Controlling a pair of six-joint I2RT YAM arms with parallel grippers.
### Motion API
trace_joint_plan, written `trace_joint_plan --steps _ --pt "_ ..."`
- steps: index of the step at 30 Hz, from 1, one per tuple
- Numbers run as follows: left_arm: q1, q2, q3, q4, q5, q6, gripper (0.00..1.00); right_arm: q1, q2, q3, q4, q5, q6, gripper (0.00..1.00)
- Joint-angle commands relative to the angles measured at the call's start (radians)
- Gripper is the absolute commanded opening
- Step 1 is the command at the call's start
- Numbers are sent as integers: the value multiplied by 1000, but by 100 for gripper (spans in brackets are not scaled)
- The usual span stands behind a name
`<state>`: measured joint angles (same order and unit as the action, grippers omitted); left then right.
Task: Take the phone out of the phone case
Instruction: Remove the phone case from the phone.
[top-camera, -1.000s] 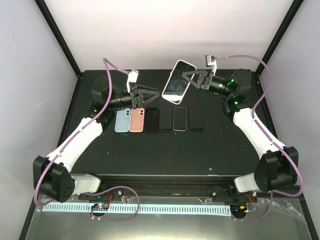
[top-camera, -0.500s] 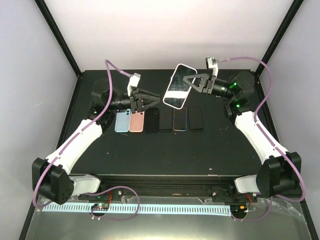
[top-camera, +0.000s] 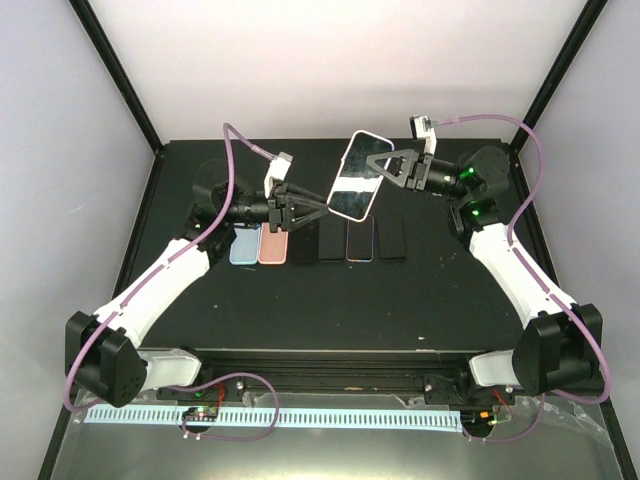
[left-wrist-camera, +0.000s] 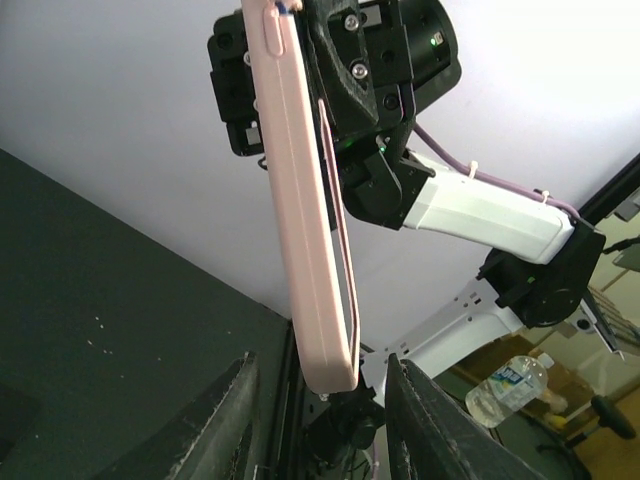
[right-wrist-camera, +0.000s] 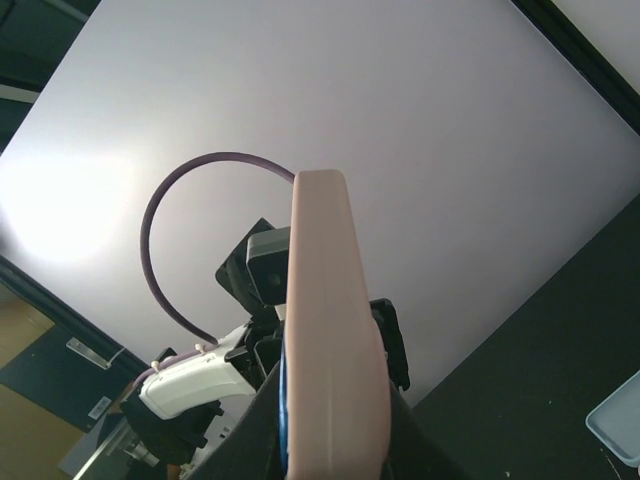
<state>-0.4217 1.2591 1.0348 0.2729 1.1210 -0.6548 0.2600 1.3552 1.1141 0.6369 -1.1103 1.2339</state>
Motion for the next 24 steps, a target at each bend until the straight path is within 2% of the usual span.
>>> trace_joint_plan --steps 1,10,13,16,21,24 --pt "-23 12 28 -26 -11 38 36 -4 -35 1 68 -3 13 1" --pt "-48 48 39 20 -3 -6 36 1 -36 -3 50 -1 -7 1" --pt "-46 46 34 18 -1 -5 32 1 -41 -3 50 -3 -5 1" --pt "-31 35 12 2 -26 -10 30 1 -49 -6 51 -5 -7 1" --pt "17 28 -34 99 -30 -87 26 1 -59 -8 44 -7 -8 1" --pt "18 28 -34 104 -30 -89 25 1 -58 -12 50 -5 2 1"
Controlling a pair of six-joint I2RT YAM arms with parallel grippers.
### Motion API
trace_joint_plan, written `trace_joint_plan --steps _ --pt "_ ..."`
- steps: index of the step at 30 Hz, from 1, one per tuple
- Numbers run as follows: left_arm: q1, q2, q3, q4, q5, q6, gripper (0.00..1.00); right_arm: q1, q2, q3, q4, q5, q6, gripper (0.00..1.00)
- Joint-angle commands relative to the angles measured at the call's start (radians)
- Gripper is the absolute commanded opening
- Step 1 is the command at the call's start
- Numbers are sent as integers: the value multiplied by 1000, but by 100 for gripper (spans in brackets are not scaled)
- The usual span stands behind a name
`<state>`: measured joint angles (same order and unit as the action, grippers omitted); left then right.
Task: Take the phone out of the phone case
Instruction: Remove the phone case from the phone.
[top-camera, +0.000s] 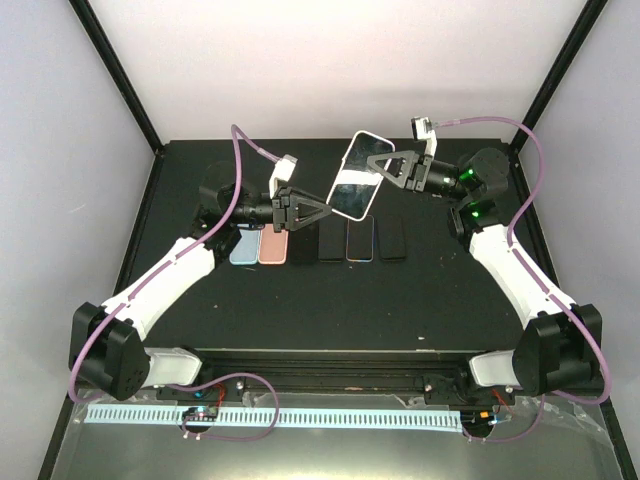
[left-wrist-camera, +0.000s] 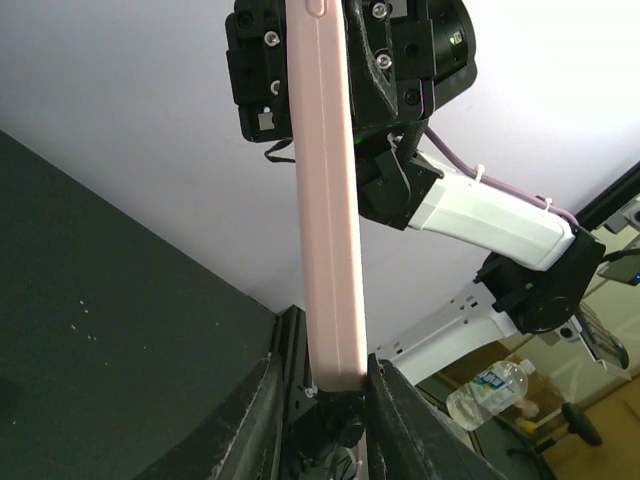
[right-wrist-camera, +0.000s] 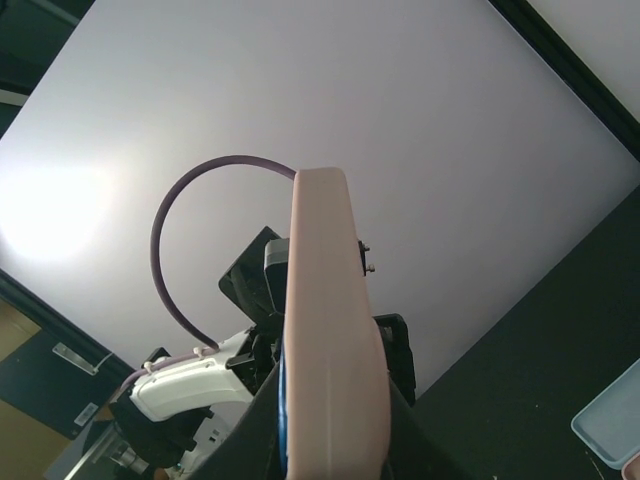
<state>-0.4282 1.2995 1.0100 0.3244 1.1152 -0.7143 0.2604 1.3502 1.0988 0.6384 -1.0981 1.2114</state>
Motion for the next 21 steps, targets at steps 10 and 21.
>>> trace_joint_plan --steps 10,21 --pt "41 3 -10 53 -23 -33 20 0 -56 -4 73 -19 55 1" --pt "48 37 -12 45 -38 -23 13 1 -56 -9 116 -19 100 1"
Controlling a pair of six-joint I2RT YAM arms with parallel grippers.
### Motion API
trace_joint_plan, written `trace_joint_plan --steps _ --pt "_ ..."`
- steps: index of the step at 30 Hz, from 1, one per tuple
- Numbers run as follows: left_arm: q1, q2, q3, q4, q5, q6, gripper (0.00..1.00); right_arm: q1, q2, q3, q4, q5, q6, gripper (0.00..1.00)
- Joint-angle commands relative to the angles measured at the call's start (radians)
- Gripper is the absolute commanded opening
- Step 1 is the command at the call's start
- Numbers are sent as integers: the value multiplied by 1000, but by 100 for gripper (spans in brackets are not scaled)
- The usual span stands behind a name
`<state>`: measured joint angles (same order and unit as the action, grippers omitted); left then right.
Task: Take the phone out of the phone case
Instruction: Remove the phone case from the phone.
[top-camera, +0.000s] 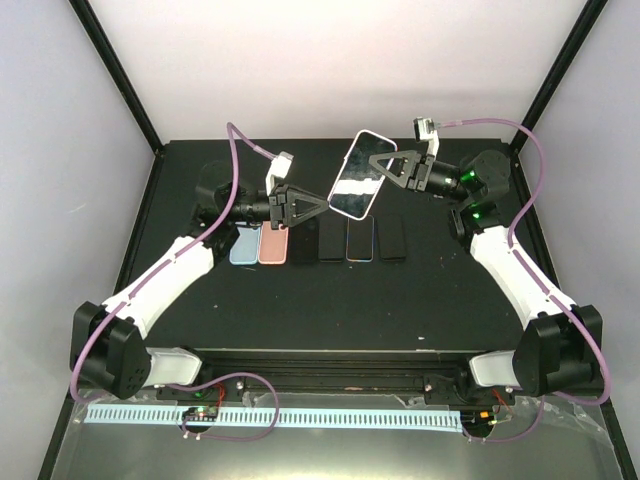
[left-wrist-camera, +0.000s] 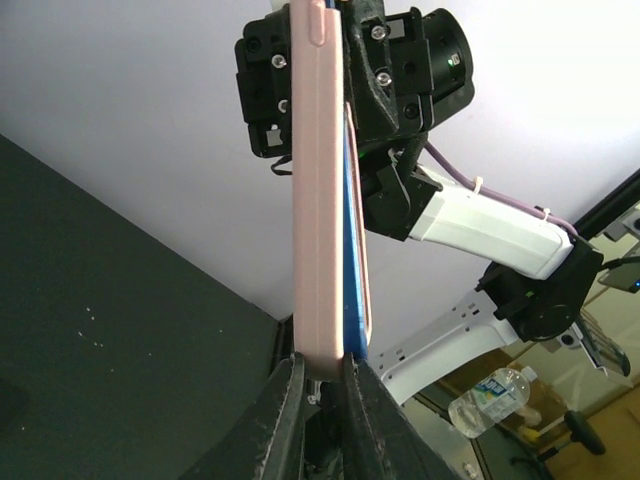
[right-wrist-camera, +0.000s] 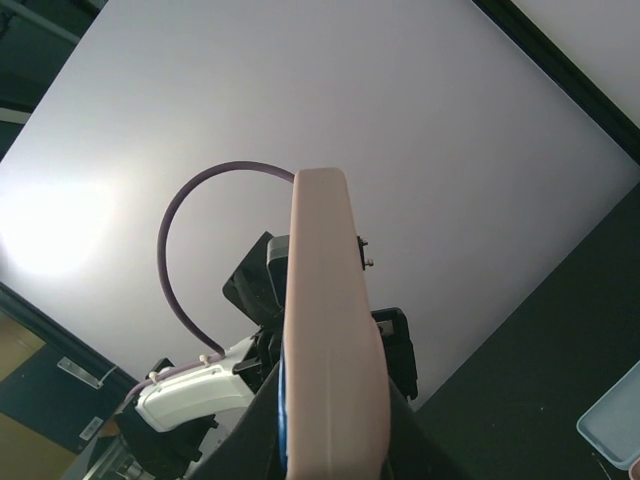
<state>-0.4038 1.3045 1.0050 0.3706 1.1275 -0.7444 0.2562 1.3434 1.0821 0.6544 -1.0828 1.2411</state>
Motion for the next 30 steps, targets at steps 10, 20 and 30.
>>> trace_joint_plan --steps 10,20,30 --pt "24 46 -6 -3 -67 16 8 5 -52 -2 125 -36 93 1" --pt "15 53 28 -85 -126 67 11 33 -54 -30 119 -37 76 1" --pt "-6 74 74 -111 -127 88 15 73 -59 -31 67 -63 6 1"
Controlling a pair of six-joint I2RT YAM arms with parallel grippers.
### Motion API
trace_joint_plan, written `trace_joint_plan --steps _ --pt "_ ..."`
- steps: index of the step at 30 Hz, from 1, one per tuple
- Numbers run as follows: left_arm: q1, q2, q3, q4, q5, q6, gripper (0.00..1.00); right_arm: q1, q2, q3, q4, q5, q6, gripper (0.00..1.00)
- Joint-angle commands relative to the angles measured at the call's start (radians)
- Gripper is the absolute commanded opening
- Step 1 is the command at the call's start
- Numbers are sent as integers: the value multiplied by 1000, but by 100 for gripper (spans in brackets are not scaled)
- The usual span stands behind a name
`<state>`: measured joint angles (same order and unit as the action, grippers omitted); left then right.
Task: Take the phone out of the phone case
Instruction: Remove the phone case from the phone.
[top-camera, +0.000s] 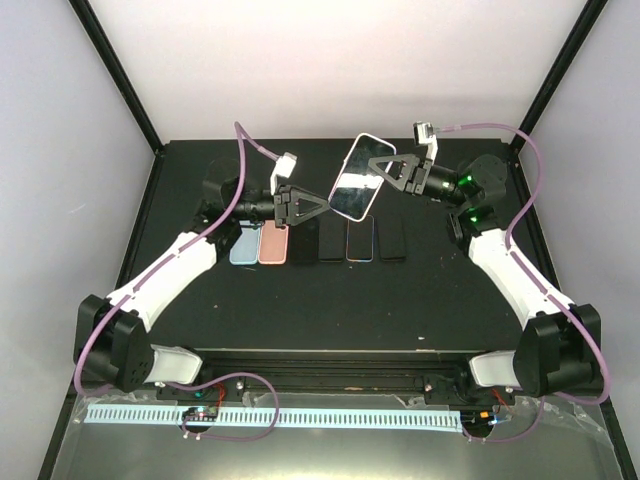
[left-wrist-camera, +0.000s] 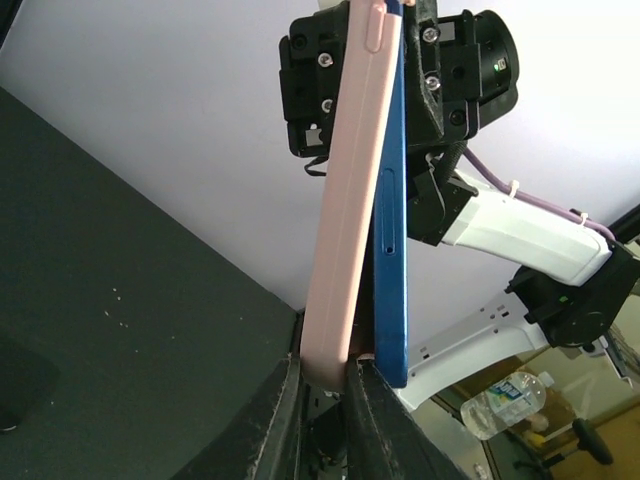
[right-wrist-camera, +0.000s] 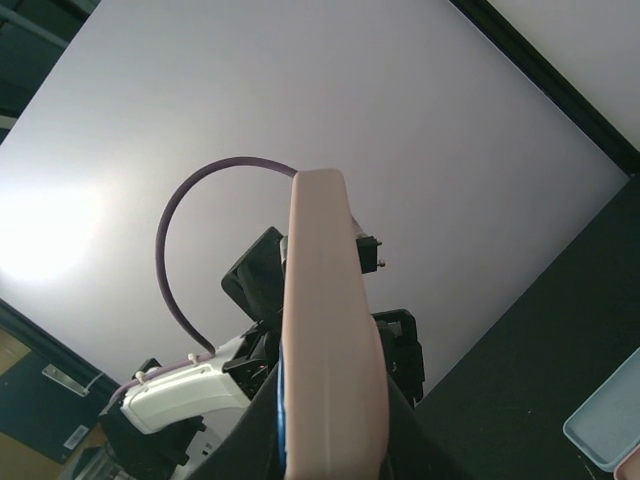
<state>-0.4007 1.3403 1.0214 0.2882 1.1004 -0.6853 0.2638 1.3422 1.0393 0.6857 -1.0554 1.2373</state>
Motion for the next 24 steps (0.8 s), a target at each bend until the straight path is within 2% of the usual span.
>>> trace_joint_plan --steps 1,6,16,24 --pt "-12 41 69 -28 -96 34 16 68 -58 10 33 -95 4 1" --pt "-33 46 115 -47 -70 68 19 86 -53 8 21 -120 -20 1" --pt "-48 60 153 -26 -25 56 37 135 -51 10 -39 -182 -91 1" --pt "-84 81 191 -5 22 49 37 177 -54 17 -136 -201 -178 1"
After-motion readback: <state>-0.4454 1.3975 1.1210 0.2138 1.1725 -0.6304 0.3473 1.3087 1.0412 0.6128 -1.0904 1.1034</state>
